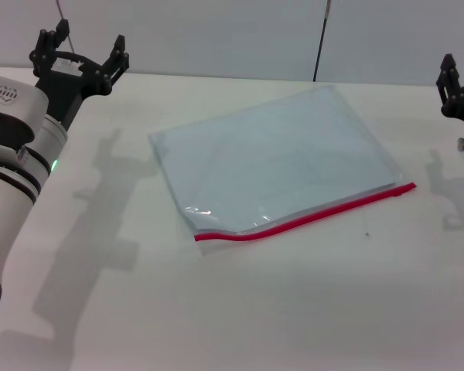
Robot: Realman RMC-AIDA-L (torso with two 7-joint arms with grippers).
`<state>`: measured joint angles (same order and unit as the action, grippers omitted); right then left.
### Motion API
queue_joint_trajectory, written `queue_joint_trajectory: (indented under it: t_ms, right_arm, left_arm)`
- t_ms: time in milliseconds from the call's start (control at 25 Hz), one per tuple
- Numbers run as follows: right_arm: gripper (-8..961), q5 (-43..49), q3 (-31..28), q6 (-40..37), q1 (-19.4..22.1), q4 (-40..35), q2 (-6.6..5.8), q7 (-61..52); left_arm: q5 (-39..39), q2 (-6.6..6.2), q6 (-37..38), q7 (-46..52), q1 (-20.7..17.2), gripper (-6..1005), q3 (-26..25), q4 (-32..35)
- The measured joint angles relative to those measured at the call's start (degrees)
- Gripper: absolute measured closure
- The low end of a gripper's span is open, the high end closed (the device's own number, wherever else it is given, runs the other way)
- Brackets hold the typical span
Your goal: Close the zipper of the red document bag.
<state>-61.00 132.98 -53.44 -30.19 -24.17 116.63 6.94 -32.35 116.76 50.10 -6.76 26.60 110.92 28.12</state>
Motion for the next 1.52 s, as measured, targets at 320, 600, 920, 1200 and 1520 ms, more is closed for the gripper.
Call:
queue_joint_trajectory:
  t_ms: [320,600,920,1200,1520]
  right_arm:
    - [464,0.0,0.0,0.0,-0.05,0.0,0.0,0.0]
    - [464,0.0,0.0,0.01,-0.04,0.09,0.07,0.13]
    - [464,0.0,0.0,0.06,0.03,0.09,0.18,0.18]
    - [464,0.0,0.0,0.09,0.05,0.09,0.18,0.17]
    - [464,0.0,-0.27,0.08,-0.01,0.09,0.18,0.06]
  left_arm:
    - [0.0,-0.04,0.0,0.0,0.05,109,0.0,-0.14]
    - [0.0,-0.04,0.0,0.0,0.3,108,0.0,-0.77]
    - [0.0,-0.04,0.0,0.0,0.3,109,-0.03,-0.87]
    - [0.0,-0.04,0.0,0.0,0.29,109,-0.23,-0.88]
    - [0.0,-0.04,0.0,0.0,0.29,109,-0.48,-0.88]
